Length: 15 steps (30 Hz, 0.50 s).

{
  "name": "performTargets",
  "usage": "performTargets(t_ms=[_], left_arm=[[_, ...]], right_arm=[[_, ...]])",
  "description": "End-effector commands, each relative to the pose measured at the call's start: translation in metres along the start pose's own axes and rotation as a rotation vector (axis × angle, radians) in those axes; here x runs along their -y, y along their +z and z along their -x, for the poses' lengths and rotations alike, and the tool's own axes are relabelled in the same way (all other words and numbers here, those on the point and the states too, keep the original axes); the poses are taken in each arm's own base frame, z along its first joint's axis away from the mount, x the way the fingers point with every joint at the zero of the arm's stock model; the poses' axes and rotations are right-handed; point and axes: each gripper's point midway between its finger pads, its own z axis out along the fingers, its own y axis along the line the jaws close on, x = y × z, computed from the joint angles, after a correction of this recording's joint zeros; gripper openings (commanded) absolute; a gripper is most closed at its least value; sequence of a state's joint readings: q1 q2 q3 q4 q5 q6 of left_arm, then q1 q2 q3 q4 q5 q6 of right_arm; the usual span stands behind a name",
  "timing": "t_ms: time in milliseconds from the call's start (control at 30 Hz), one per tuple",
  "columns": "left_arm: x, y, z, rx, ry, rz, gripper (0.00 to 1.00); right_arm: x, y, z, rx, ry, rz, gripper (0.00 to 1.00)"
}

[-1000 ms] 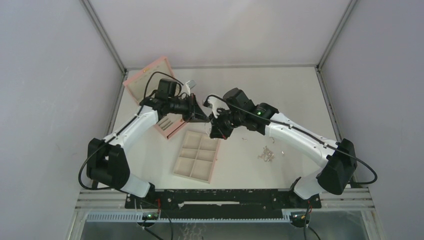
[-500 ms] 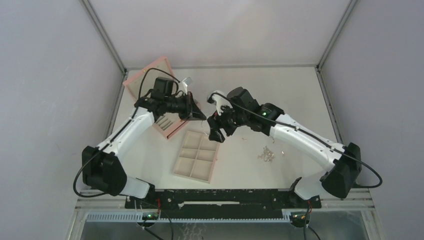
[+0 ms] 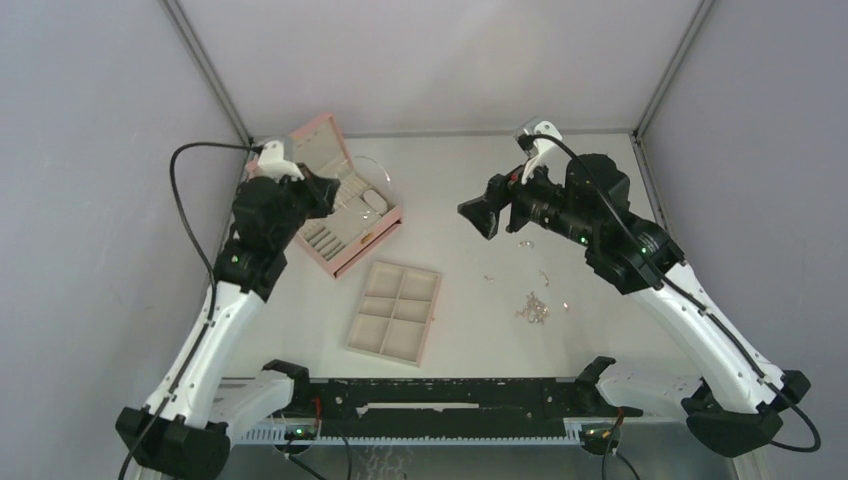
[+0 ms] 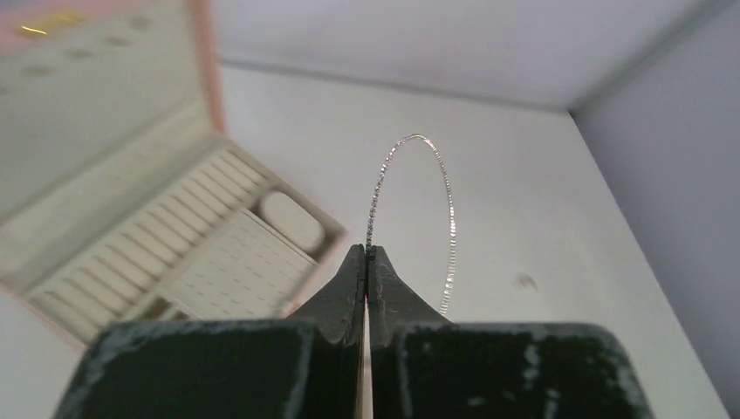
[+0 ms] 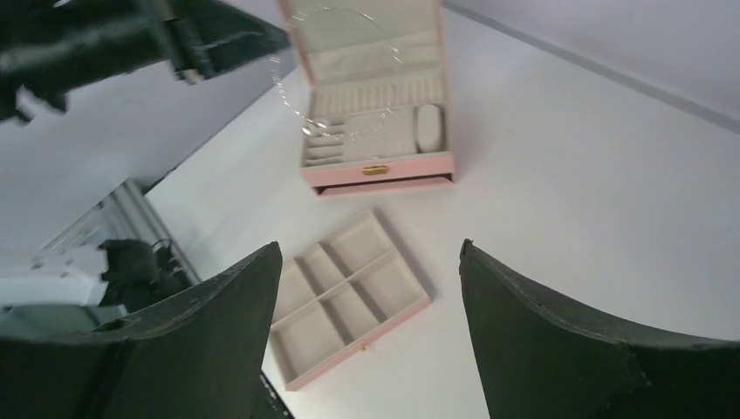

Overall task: Organize the mixed jewelry
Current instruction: Pick up the jewelry from the center of the board.

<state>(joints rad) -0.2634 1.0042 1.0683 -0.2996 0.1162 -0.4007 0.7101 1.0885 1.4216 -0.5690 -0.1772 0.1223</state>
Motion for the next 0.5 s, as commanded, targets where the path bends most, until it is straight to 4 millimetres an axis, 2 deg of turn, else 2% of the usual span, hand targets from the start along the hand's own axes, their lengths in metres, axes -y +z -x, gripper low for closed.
performTargets(t_ms=[0,100,300,467], left_arm=[[-0.039,-0.018,0.078,0.507,0.082,0.183,0.0],[-0.054,-0.023,0.087,0.555,0.075,0.236,0.0],[-0.087,-0.007,0.095,0.505,-0.109,0.2,0.0],[-0.098,0.004,0.1,0.469,-0.01,0.198,0.0]], right_arm=[[0.033,0.014,-0.014,-0.025,0.108,-0.115,0.83],[0.037,0.014,-0.023,-0.045,0.118,-0.117,0.83],[0.042,0.018,-0.034,-0.078,0.139,-0.112,0.83],[0.047,0.02,-0.041,-0.108,0.146,-0.118,0.83]])
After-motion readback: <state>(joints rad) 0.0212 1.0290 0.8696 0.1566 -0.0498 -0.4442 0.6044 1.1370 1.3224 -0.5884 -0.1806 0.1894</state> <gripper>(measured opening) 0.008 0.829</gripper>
